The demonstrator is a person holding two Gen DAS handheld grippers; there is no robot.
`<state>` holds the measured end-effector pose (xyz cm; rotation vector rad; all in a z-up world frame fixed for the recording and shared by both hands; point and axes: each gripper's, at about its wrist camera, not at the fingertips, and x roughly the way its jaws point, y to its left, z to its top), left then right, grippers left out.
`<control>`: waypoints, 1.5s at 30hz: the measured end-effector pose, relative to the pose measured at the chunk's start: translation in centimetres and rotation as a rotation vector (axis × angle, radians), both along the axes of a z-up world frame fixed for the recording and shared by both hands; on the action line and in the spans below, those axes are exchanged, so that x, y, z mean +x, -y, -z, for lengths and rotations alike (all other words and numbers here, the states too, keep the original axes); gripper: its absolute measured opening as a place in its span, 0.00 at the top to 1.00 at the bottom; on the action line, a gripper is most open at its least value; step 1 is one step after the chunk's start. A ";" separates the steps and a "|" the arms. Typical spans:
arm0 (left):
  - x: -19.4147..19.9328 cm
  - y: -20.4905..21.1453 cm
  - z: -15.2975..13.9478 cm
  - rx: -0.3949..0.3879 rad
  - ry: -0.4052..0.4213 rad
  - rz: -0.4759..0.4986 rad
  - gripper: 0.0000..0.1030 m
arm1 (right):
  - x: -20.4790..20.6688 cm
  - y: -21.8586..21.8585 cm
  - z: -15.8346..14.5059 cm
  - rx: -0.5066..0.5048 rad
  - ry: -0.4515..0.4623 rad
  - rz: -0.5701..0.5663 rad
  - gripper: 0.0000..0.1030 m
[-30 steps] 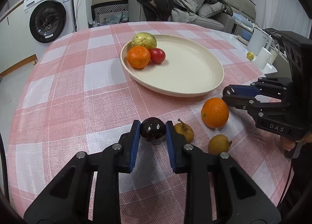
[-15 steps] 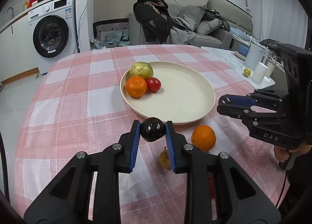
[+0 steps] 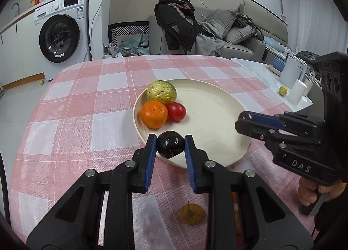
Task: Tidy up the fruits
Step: 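Carry both plums over the plate and open both tools to release them, then move the right tool to the large orange while the left tool approaches a brown pear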
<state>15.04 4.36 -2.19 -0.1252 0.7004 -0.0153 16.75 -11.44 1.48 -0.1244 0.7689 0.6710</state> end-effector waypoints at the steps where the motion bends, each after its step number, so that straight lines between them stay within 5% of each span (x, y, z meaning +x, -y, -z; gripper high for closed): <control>1: 0.2 0.0 0.1 0.004 0.001 -0.003 0.78 | 0.3 -0.2 0.2 0.005 -0.007 0.003 0.76; 23: 2.9 1.0 1.1 0.068 -0.008 -0.009 0.76 | 2.1 -0.6 1.1 0.021 -0.021 0.059 0.73; 26: 2.3 1.1 0.8 0.087 0.003 -0.014 0.55 | 1.7 0.0 0.5 0.027 0.005 0.070 0.62; 28: 1.5 1.1 0.4 0.113 0.028 -0.028 0.27 | 1.4 0.5 0.1 0.027 0.015 0.078 0.55; 30: 0.5 1.1 -0.2 0.128 0.063 -0.028 0.17 | 1.0 1.1 -0.3 0.028 0.028 0.079 0.50; 35: -1.8 0.9 -1.3 0.126 0.088 -0.030 0.05 | -0.2 1.9 -1.0 0.027 0.031 0.062 0.15; 38: -3.3 0.7 -1.9 0.122 0.114 -0.028 0.01 | -1.1 2.2 -1.2 0.020 0.021 0.042 0.03; 45: -6.2 0.1 -2.2 0.097 0.105 -0.039 0.01 | -2.5 2.6 -1.0 0.005 -0.013 0.015 0.00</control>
